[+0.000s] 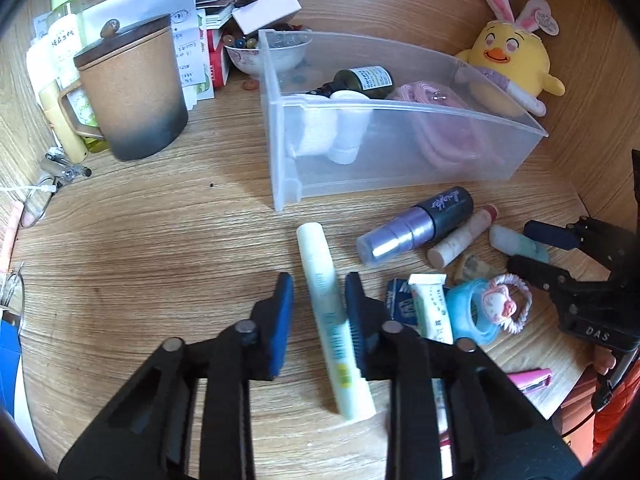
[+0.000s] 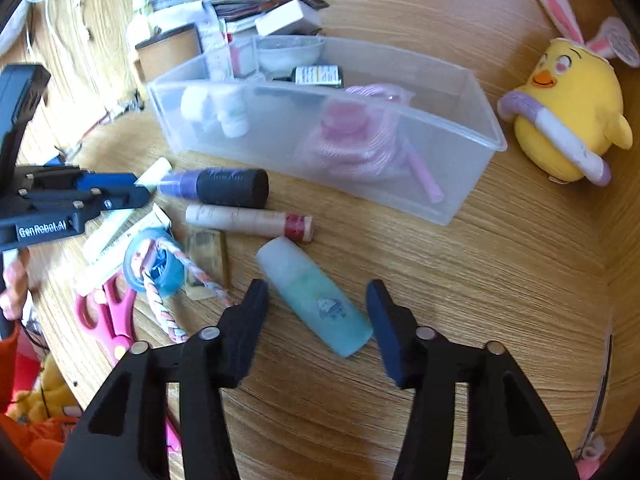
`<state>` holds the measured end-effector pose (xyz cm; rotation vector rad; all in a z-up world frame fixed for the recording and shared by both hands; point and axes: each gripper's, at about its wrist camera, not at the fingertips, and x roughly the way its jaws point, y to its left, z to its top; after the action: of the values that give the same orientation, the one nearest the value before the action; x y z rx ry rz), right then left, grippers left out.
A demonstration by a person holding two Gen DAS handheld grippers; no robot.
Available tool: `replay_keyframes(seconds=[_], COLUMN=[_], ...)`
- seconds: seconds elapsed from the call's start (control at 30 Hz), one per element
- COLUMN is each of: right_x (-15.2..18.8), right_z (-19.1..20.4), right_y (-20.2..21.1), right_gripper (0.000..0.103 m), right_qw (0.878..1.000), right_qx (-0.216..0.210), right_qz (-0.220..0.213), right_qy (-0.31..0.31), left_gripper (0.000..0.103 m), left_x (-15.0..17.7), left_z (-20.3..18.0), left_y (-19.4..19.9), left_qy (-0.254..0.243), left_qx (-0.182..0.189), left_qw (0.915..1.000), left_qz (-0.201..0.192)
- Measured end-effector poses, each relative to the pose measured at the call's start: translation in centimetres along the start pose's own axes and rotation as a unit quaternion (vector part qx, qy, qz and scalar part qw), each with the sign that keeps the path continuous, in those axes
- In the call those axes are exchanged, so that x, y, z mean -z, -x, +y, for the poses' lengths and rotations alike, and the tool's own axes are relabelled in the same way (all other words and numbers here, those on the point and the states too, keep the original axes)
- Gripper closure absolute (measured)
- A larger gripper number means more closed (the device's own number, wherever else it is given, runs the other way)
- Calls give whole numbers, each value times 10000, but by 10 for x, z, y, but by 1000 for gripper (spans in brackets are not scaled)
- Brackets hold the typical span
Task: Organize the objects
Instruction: 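Grasp white tube with left gripper while right grasps teal bottle, then place white tube and teal bottle into the clear box, release both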
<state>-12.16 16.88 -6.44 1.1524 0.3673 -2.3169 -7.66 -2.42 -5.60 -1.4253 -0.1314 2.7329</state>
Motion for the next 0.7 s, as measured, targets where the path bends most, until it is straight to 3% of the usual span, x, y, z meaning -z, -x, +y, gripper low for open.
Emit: replay_keyframes(seconds=[0.17, 0.3, 0.7], right_x=[1, 3, -5], right_z=[-2, -5, -21], right_y=[0, 2, 37], right_gripper=[79, 80, 80], right_qw=[9999, 9997, 9949], right_qx=[7, -2, 11], right_qz=[-42, -73, -659], right_qy=[-94, -244, -758], left_gripper=[87, 88, 88], left_x=[8, 12, -4], left_z=[3, 2, -3], left_y=[3, 5, 45], left_qy=[-83, -151, -37], left_qx=[-131, -276, -87], left_qw=[9998, 9993, 9965], left_qz=[-90, -177, -832])
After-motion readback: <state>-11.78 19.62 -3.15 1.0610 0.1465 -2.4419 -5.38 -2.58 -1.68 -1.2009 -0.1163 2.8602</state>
